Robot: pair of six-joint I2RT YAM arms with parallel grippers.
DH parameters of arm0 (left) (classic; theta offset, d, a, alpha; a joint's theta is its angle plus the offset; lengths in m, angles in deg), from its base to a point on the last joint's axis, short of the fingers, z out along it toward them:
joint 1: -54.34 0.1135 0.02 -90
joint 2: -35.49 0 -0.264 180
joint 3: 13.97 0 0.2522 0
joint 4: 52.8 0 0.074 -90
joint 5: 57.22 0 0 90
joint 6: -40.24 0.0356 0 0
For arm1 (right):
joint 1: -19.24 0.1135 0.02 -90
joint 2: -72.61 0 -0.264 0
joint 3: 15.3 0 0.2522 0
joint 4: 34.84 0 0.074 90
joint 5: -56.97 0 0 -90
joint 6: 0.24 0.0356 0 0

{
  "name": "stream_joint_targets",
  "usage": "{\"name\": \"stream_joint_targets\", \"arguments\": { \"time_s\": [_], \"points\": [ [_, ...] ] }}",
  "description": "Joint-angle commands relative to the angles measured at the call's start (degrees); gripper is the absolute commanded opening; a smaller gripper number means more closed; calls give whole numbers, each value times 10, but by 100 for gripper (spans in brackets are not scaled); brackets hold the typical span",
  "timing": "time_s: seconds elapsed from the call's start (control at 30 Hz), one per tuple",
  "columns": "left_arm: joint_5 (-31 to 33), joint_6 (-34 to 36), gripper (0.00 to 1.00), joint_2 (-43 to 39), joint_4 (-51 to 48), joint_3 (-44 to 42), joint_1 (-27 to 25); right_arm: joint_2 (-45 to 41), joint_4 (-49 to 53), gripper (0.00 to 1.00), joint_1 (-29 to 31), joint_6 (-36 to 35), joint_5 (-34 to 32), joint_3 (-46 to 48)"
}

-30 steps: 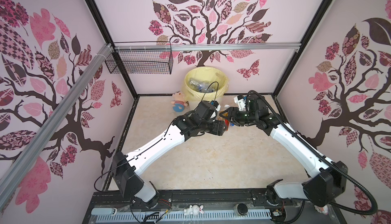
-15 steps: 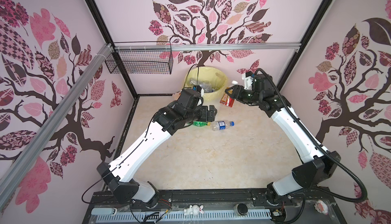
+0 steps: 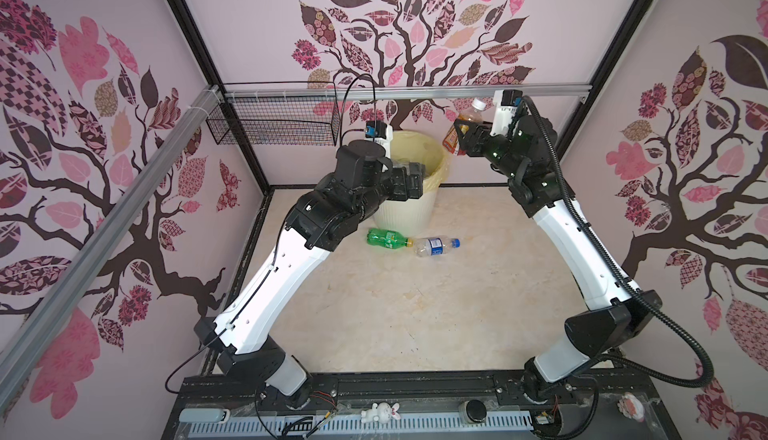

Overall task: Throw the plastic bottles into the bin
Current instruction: 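Carry the Dongpeng bottle with right gripper over the bin and release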

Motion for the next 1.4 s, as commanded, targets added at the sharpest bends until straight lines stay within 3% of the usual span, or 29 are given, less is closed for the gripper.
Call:
{"name": "stream_joint_targets", "arguments": {
  "time_s": [0.0, 0.33, 0.53, 0.63, 0.9, 1.37],
  "points": [
    [21, 44, 97, 15, 16, 42, 1, 22, -98, 53, 2, -62, -14, -65],
    [30, 75, 97, 24, 49, 56, 2, 125, -54, 55, 7, -91, -17, -296],
    [35, 76, 97, 20, 50, 46, 5, 172, -34, 57, 8, -57, -16, -285],
    [37, 71, 97, 16, 47, 37, 8, 220, 15, 58, 21, -69, -47, -267],
    [41, 71, 97, -5, 41, 5, 11, 265, 81, 99, 23, -41, -78, -311],
    [41, 40, 97, -37, 51, -47, 11, 231, 103, 100, 25, -26, -79, -305]
  ]
}}
